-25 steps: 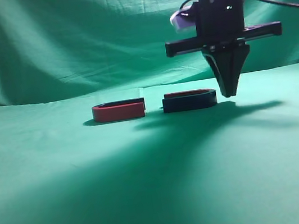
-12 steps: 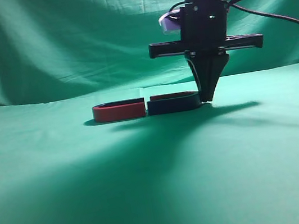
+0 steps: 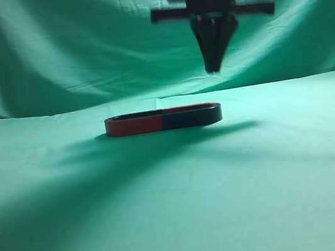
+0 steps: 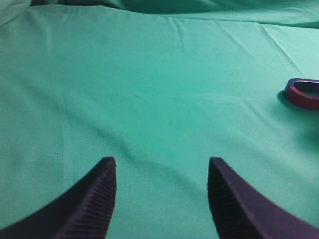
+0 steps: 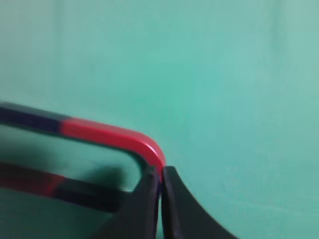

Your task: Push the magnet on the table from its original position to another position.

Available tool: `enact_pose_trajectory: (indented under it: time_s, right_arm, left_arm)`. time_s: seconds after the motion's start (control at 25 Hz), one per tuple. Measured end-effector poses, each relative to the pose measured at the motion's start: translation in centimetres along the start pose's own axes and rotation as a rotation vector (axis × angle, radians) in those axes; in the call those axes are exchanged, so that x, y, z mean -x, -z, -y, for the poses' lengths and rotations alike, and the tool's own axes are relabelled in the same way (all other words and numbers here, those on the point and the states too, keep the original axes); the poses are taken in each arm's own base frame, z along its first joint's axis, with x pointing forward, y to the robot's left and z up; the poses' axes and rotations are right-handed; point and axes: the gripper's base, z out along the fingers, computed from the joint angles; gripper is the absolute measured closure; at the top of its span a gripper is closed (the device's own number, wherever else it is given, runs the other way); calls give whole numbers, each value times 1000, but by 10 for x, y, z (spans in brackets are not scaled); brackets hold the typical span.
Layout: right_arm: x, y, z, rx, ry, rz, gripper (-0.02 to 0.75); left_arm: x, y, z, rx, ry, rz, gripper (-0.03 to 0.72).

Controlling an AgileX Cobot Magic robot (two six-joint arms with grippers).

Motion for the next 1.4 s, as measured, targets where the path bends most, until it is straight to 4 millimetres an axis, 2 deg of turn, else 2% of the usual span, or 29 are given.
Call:
enact_pose_trajectory:
  time_s: [0.08, 0.16, 0.24, 0.4, 0.48, 0.56, 0.64, 0.76, 0.96, 1.12, 1.4]
  right_arm:
    - [10, 25, -3, 14, 7, 61, 738]
    - [16, 59, -6, 35, 14, 152, 738]
    - [11, 99, -9, 55, 25, 233, 738]
    - [-15, 181, -15, 90, 98, 391, 738]
    - [-33, 213, -14, 102, 118, 450, 738]
    - [-56, 238, -8, 107, 127, 484, 738]
    - [-78, 253, -1, 96, 129, 494, 738]
    - [-114, 260, 10, 70, 124, 475, 738]
    - [-180, 257, 28, 62, 110, 459, 738]
    - [-228, 249, 41, 79, 109, 541, 738]
    - [-298, 230, 60, 122, 112, 744, 738]
  left_arm:
    - [0, 0, 0, 0, 0, 0, 289]
    - [0, 0, 0, 0, 0, 0, 289]
    - [0, 0, 0, 0, 0, 0, 289]
    - [0, 0, 0, 0, 0, 0, 289]
    - [0, 0, 0, 0, 0, 0, 289]
    - [0, 0, 0, 0, 0, 0, 289]
    - [0, 0, 0, 0, 0, 0, 289]
    - [0, 0, 0, 0, 0, 0, 289]
    - [0, 0, 0, 0, 0, 0, 289]
    - [0, 0, 0, 0, 0, 0, 289]
    - [0, 0, 0, 0, 0, 0, 289]
